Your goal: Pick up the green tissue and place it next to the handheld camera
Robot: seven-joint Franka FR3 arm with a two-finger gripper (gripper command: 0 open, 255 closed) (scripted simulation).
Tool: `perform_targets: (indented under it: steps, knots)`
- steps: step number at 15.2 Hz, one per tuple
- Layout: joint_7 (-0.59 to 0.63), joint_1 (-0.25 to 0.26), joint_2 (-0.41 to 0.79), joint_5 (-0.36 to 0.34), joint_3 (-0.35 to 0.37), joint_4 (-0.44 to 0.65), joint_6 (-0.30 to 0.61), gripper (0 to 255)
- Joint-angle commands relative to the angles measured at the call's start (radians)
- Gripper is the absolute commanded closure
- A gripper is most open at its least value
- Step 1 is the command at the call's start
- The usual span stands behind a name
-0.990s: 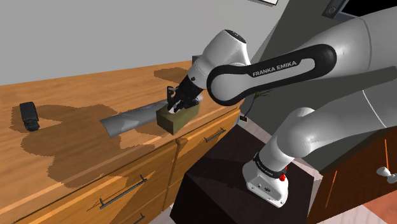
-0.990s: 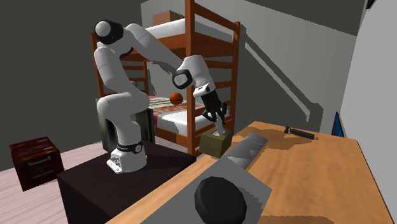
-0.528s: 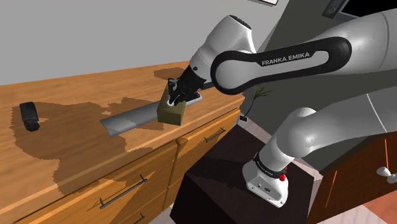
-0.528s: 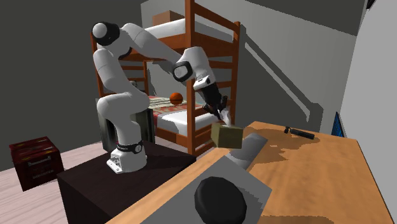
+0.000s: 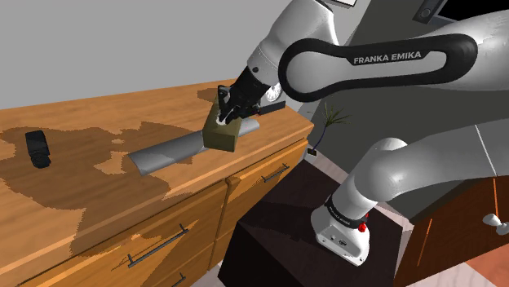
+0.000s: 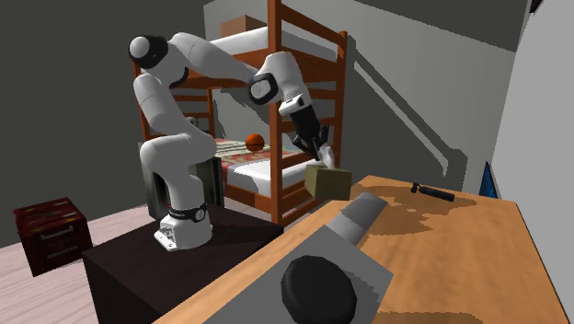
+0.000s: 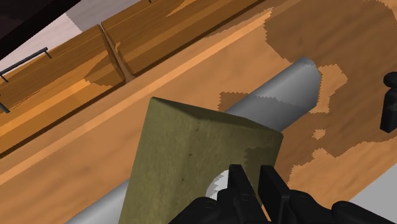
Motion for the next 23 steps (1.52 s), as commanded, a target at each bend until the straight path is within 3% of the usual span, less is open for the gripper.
perform_targets:
  steps: [1, 23]
  knots:
    - [0.004, -0.003, -0.011, -0.008, -0.007, 0.02, -0.031, 255]
    - [0.046, -0.04, -0.051, -0.088, -0.078, 0.284, -0.333, 255]
